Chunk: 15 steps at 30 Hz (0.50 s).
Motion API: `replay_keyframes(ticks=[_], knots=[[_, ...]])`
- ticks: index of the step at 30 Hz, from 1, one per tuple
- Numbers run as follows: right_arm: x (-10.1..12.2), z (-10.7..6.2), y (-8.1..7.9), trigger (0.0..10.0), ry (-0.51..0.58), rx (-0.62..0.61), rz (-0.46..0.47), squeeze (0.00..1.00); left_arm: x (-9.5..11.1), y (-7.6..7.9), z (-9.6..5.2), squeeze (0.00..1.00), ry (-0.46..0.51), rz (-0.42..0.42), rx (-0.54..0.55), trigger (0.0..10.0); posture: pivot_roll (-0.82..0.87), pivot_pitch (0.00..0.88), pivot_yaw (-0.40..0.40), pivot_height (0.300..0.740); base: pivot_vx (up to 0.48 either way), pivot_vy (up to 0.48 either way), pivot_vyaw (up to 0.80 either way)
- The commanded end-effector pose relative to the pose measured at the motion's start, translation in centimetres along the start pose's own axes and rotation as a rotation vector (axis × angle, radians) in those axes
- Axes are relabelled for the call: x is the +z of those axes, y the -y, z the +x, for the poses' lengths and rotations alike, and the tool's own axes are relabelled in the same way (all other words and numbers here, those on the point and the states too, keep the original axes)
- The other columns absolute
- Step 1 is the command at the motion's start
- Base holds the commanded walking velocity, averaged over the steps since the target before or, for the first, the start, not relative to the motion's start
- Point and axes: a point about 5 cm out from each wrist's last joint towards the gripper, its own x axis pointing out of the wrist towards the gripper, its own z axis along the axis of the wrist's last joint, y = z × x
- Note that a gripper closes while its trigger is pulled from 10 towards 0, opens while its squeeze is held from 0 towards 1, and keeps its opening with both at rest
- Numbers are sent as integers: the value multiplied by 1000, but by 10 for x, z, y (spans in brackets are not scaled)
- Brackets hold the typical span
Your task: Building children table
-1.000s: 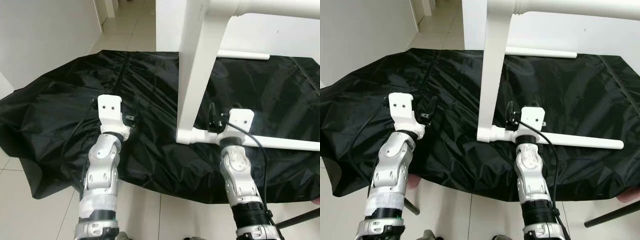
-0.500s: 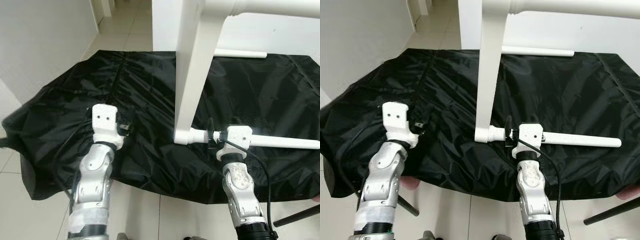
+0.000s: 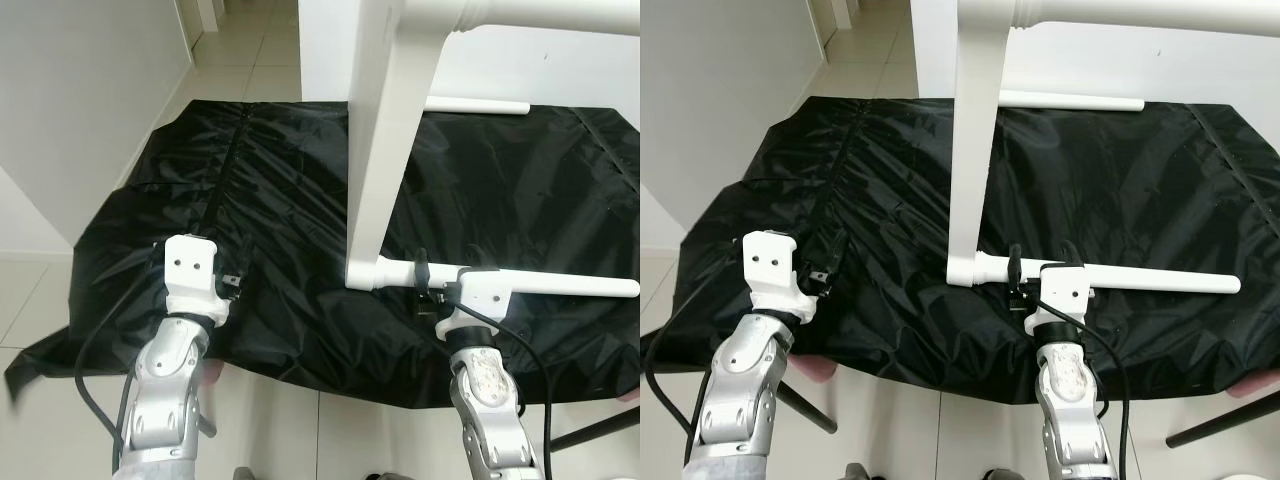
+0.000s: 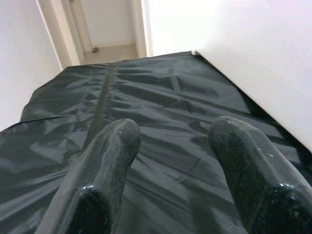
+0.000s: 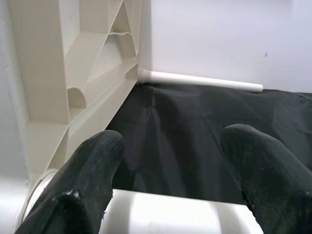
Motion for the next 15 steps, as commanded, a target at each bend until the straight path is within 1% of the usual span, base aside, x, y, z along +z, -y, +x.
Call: replay_keyframes(ticks=[1, 4, 7, 9, 11, 15], knots=[[0, -3, -3, 10000, -11, 10, 10, 0, 0, 4, -3, 0, -4, -4, -36, 10000, -112, 89, 76, 740, 0, 0, 0], [1, -3, -2, 10000, -11, 11, 9, 0, -1, 4, -4, 0, -8, -4, -34, 10000, -112, 91, 78, 740, 0, 0, 0], [1, -6, -3, 10000, -24, 20, 18, 0, -2, 4, -9, 0, -27, -6, -31, 10000, -103, 94, 67, 740, 0, 0, 0], [1, -6, -3, 10000, -24, 20, 18, 0, -2, 4, -9, 0, -27, -6, -31, 10000, -103, 94, 67, 740, 0, 0, 0], [1, -6, -4, 10000, -29, 31, 18, 0, -2, 3, -11, 0, -33, 5, -29, 10000, -100, 95, 64, 740, 0, 0, 0], [1, -4, -4, 10000, -30, 40, 18, 0, 1, 7, -13, 0, -22, 16, -39, 10000, -96, 95, 56, 740, 0, 0, 0]])
